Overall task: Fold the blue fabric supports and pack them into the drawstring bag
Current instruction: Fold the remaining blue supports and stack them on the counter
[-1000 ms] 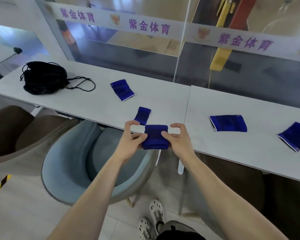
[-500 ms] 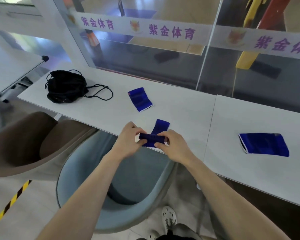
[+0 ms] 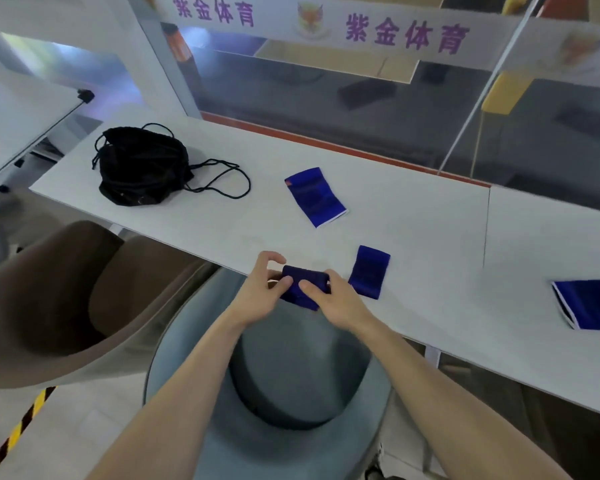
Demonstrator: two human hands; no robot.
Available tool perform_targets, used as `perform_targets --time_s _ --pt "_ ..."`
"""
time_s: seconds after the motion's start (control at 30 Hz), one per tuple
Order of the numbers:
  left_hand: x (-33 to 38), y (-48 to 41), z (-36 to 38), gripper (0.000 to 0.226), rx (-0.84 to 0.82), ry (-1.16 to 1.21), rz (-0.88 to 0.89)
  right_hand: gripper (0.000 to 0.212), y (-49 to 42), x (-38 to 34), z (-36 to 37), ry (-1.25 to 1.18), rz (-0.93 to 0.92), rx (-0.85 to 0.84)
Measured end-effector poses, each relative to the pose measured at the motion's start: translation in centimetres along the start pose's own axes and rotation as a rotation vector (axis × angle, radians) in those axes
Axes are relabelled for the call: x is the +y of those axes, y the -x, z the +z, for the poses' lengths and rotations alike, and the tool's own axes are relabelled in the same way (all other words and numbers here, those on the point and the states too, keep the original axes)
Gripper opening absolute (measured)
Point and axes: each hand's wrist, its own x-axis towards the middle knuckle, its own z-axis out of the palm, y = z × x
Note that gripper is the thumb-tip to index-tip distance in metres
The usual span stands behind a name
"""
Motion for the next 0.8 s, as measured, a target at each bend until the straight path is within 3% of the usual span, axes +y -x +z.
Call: perform_targets --time_s 0.1,0.2,0.3,0.37,0.47,0.57,0.67,0.8 --pt "-2.4 -3.3 -3.4 0.013 -0.007 -0.041 0.03 0.027 -3.1 0.0 3.7 -0.203 0.089 0.019" --pt "-4.8 -6.1 -5.9 0.003 -0.037 -0.027 0.017 0.04 -6.0 -0.3 6.5 -0.185 0.08 0.11" --pt "-7.0 -7.8 -8.1 0.016 -0.062 0.11 -0.044 0.041 -8.0 -1.2 8.1 -0.144 0.042 0.124" --pt "-7.8 -8.6 -9.1 0.044 -0.156 0.187 -0.056 0.029 -9.0 -1.8 8.5 -0.113 0.044 0.13" --pt "-8.4 -9.9 -9.9 0.066 -0.178 0.043 0.025 0.017 -10.4 -2.4 8.7 -0.051 0.037 0.14" --pt "-7.9 -11.0 -10.3 0.061 -0.105 -0.139 0.095 0.009 -11.1 -2.4 8.7 0.0 0.053 0.138" --pt "-7.1 -11.6 -10.2 0.059 -0.168 -0.293 0.218 0.012 -11.4 -2.5 8.6 0.019 0.058 0.131" --pt "-6.4 -12.6 -10.0 0.037 -0.123 -0.403 0.285 0.018 -11.8 -2.9 8.4 0.021 0.046 0.194"
